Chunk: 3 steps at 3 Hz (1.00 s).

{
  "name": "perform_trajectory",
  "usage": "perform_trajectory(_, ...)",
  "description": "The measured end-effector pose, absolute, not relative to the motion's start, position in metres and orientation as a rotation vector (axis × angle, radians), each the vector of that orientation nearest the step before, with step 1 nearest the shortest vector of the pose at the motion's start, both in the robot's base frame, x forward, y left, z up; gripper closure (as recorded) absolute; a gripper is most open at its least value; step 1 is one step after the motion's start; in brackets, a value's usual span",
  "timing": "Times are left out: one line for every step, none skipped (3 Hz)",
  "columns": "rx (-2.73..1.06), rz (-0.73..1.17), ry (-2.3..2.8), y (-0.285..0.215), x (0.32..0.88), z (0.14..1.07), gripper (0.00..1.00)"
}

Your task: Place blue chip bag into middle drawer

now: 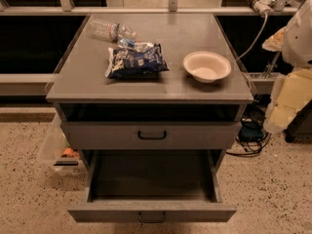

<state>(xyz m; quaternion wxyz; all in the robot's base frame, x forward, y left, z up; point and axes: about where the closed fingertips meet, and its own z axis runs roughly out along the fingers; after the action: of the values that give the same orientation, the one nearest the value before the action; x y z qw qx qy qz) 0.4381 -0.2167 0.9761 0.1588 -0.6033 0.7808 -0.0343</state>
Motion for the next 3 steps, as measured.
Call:
perform_trajectory(-1.725, -0.098, 2.232, -0.217, 0.438, 0.976, 0.0)
perform_trajectory(-1.699, -0.063, 2.204, -0.211, 0.449, 0.976, 0.0)
perform_trajectory(-1.619, 0.059, 2.066, -0.176, 0.501, 0.977, 0.0)
